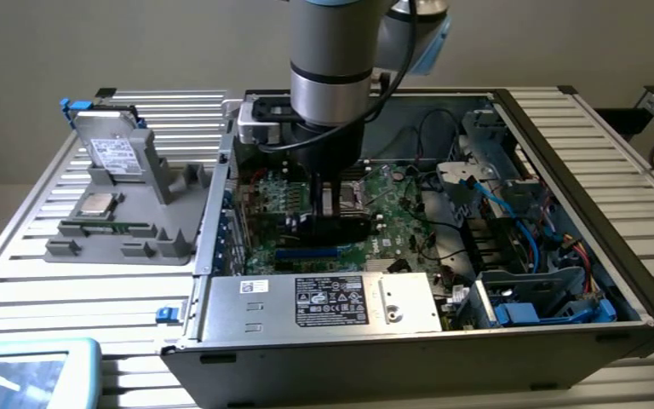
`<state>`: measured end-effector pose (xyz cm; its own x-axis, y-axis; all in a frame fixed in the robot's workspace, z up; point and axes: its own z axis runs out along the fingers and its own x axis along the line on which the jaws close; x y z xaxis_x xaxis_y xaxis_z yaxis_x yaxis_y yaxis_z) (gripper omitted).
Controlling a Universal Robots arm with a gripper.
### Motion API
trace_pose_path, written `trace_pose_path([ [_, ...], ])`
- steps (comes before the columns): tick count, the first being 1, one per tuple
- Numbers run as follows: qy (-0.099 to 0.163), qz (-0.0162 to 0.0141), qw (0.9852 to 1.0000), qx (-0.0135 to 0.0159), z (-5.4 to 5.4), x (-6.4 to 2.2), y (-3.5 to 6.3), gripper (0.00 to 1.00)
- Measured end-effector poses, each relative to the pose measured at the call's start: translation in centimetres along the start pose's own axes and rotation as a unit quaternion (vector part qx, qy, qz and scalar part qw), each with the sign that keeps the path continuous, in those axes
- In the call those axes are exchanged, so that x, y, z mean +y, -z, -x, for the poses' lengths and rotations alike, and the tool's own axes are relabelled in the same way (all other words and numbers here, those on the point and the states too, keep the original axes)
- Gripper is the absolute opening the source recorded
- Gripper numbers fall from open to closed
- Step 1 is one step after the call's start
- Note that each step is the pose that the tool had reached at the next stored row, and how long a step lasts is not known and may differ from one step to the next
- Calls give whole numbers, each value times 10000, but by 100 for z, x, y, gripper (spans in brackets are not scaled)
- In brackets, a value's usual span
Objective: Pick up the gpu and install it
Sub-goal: 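Insert the gpu into the slot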
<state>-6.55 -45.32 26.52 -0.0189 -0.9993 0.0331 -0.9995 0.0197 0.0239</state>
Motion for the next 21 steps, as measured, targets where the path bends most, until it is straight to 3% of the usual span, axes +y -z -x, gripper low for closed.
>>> trace_pose_path([
  [21,-2,0,10000,7,6,21,-42,27],
])
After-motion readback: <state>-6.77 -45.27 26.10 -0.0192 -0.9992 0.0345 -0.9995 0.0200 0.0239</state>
